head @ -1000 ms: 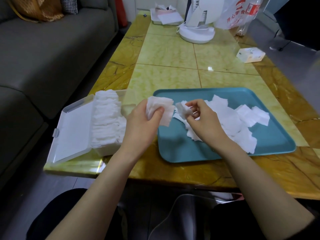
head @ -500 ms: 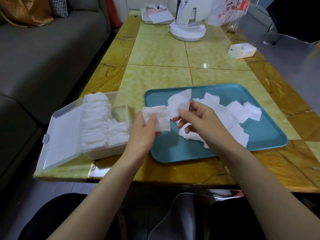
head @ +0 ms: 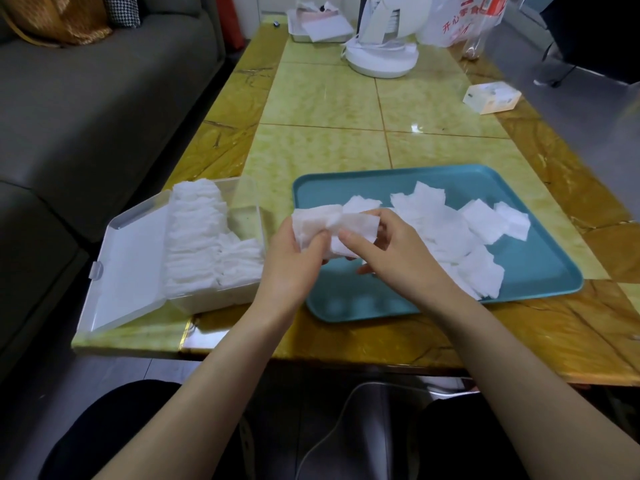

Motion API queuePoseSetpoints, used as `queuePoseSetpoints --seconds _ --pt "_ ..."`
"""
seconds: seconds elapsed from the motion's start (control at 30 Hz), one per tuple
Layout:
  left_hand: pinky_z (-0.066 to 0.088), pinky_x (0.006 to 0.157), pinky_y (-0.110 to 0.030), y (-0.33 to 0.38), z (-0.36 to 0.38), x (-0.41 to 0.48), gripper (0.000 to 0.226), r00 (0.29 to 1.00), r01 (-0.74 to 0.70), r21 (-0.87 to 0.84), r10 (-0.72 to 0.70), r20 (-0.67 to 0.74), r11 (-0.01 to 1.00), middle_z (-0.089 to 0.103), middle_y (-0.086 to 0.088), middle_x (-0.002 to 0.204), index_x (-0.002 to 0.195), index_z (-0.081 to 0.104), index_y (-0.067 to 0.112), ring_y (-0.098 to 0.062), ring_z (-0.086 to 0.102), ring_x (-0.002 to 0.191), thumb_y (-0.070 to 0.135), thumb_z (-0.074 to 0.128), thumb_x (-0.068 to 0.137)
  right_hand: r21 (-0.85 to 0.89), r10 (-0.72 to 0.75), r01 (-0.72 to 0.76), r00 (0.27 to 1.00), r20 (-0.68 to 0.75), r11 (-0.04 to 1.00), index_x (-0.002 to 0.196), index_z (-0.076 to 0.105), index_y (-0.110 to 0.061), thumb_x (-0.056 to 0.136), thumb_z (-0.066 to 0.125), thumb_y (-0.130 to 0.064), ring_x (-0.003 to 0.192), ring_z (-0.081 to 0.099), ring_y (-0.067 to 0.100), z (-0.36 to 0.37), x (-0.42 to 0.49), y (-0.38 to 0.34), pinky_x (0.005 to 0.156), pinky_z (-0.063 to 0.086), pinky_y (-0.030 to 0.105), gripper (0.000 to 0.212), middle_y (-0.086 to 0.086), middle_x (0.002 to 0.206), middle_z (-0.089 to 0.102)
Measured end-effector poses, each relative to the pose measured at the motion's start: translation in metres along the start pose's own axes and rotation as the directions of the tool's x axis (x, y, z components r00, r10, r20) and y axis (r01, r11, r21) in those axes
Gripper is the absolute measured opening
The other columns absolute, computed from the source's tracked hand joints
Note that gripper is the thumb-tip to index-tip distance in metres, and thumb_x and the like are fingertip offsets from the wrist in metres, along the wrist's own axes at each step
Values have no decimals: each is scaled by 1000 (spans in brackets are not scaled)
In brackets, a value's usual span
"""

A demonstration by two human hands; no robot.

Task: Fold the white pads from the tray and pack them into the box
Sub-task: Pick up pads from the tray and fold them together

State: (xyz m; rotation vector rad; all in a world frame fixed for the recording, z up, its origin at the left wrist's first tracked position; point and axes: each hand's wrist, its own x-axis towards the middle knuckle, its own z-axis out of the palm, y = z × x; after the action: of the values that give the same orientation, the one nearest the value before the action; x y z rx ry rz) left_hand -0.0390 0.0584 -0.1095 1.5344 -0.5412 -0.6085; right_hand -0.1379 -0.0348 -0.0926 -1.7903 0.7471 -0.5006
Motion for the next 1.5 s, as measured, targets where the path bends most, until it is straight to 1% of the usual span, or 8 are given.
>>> queuePoseSetpoints --seconds 0.17,0.3,0.57,0.73,1.0,1.13,1.23,1.5 --pt "53 72 -26 -1 2 1 22 1000 17 -11 -17 -21 1000 67 4 101 108 58 24 -14 65 95 8 51 95 30 -109 115 980 -170 993 86 63 -12 88 61 -14 71 59 10 -11 5 0 62 56 25 4 5 75 63" --pt "53 71 -23 3 3 2 23 999 53 -4 -53 7 999 68 1 106 113 60 20 -16 65 97 13 45 99 256 -102 102 995 -13 961 89 63 -11 89 59 -6 68 60 -1 -13 2 -10 59 51 16 6 -2 75 63" --pt "55 82 -34 10 7 -5 34 993 95 -58 -90 80 994 65 -8 107 100 61 17 -19 64 98 16 27 103 126 -107 106 994 0 986 84 63 -12 84 66 -7 64 62 6 -5 4 1 55 50 19 6 1 72 65" --pt "51 89 -39 8 4 -8 36 989 15 -10 -14 150 1000 70 -10 105 103 66 15 -25 65 101 43 47 92 105 -107 108 994 -19 989 78 60 -16 83 68 -9 61 63 6 -2 3 3 51 49 16 11 2 70 64" --pt "48 86 -47 8 -2 -6 8 995 -92 207 84 46 974 66 -17 101 93 62 18 -21 60 89 20 55 95 -333 -189 145 976 -104 932 98 60 -19 82 67 -8 87 58 8 -32 11 15 78 45 15 20 0 97 65" --pt "48 77 -40 5 -2 -6 11 994 -110 251 103 41 962 65 -18 101 96 62 13 -19 58 87 19 53 96 -692 -64 -128 968 -244 710 131 41 -8 90 58 -18 123 38 29 -61 17 35 97 31 33 46 13 131 46" --pt "44 71 -31 3 0 -6 9 991 -133 292 123 51 947 65 -16 97 93 62 15 -16 56 81 20 54 95 -712 106 -261 961 -256 652 133 35 -6 91 58 -26 123 41 34 -66 17 43 94 35 39 53 17 133 45" --pt "32 54 -18 0 5 -5 20 984 -178 361 170 53 916 54 -3 73 94 60 0 -4 42 61 20 55 94 -720 -26 -163 969 -244 675 116 56 -7 89 55 -14 101 56 27 -66 17 46 79 41 33 27 10 105 64"
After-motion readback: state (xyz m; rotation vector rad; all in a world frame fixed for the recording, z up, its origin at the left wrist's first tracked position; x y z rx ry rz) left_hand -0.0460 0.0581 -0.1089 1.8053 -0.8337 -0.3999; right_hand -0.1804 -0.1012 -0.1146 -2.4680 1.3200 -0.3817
